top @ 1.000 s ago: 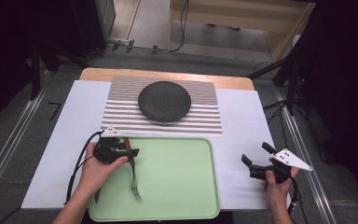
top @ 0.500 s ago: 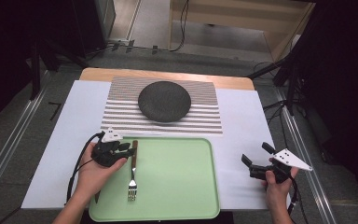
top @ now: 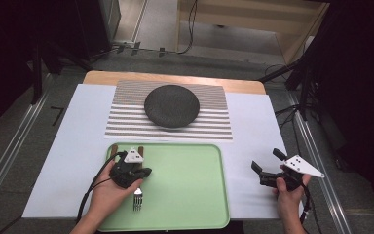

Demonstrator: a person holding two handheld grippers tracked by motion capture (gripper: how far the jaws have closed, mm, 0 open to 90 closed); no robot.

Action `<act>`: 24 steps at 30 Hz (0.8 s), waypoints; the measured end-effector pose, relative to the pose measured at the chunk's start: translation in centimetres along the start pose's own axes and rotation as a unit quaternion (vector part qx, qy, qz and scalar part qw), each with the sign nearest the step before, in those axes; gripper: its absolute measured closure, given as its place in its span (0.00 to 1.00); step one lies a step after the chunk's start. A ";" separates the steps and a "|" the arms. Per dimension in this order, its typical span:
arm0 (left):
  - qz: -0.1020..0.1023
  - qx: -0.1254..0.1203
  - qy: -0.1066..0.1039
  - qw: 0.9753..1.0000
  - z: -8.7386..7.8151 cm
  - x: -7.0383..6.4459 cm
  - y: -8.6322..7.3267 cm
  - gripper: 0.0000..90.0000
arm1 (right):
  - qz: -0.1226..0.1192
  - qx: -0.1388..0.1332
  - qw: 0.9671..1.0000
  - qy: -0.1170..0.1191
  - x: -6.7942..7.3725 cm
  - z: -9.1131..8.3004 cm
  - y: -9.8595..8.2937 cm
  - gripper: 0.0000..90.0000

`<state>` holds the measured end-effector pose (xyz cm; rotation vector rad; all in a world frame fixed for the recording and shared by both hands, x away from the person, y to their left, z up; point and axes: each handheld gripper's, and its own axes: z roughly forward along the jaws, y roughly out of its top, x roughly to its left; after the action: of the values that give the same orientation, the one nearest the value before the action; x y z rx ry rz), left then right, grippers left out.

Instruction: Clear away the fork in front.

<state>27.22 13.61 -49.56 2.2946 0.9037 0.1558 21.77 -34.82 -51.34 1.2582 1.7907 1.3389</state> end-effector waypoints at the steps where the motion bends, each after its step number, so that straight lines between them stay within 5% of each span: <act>1: 0.000 0.001 0.001 1.000 -0.2 0.2 -0.1 1.00 | 0.000 0.000 1.000 0.000 0.0 0.0 0.0 0.00; 18: -0.037 -0.011 -0.002 0.999 -2.2 2.3 -2.2 1.00 | -0.001 0.002 1.000 -0.002 0.0 0.1 0.0 0.00; 24: -0.042 -0.034 0.016 0.998 -2.1 2.8 -1.7 1.00 | -0.002 0.002 1.000 -0.002 0.1 0.2 0.0 0.00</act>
<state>27.64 17.44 -49.37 2.1937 0.9935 0.1838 21.90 -34.67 -51.43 1.2572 1.7931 1.3307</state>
